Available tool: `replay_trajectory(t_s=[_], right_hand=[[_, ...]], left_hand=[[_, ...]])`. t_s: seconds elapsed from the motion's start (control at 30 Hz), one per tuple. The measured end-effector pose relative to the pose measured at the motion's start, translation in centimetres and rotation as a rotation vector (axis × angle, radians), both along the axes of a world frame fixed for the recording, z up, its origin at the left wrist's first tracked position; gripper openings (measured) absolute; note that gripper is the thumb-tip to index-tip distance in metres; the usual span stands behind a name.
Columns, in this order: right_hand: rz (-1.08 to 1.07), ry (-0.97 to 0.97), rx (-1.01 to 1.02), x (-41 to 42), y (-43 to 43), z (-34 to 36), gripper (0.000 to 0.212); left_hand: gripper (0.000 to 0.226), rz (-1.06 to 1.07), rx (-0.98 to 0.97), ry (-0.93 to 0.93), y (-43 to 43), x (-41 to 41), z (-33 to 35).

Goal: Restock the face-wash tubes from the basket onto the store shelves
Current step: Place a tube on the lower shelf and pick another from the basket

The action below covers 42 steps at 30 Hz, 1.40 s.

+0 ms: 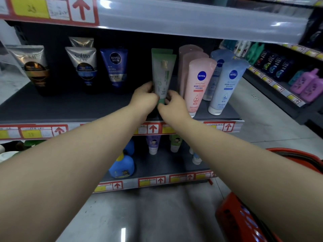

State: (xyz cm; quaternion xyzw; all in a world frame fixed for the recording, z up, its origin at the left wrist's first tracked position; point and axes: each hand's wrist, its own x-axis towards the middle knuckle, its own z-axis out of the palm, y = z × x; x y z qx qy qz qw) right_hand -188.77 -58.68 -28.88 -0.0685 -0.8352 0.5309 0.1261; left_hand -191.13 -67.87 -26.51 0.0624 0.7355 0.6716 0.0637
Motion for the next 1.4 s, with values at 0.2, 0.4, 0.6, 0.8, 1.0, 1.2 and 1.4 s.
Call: replay_trajectory(t_s=[0.2, 0.4, 0.6, 0.8, 1.0, 1.2, 1.4], right_hand=[[0.062, 0.008, 0.053, 3.3, 0.6, 1.8, 0.045], [0.133, 0.030, 0.355, 8.3, 3.8, 4.3, 0.052], [0.170, 0.021, 0.645, 12.6, 8.7, 5.4, 0.055], [0.127, -0.028, 0.786, 17.5, 15.2, 4.6, 0.058], [0.054, -0.171, 0.857, 23.0, 22.8, 1.2, 0.063], [-0.001, -0.361, 0.835, 28.9, 28.2, -4.6, 0.061], [-0.063, -0.532, 0.739, 35.0, 31.5, -11.5, 0.058]], left_hand=[[0.053, 0.063, -0.183, 0.143, -0.2, 3.7, 0.9], [0.056, -0.044, -0.513, 0.308, -0.4, 8.4, 2.2], [0.057, -0.140, -0.814, 0.500, 2.5, 12.8, 4.0], [0.057, -0.323, -0.927, 0.594, 10.0, 16.2, 3.4], [0.040, -0.527, -0.977, 0.630, 18.5, 19.1, -0.1], [0.046, -0.724, -1.056, 0.615, 25.4, 22.8, -5.9], [0.047, -0.939, -1.271, 0.560, 29.5, 25.7, -12.1]])
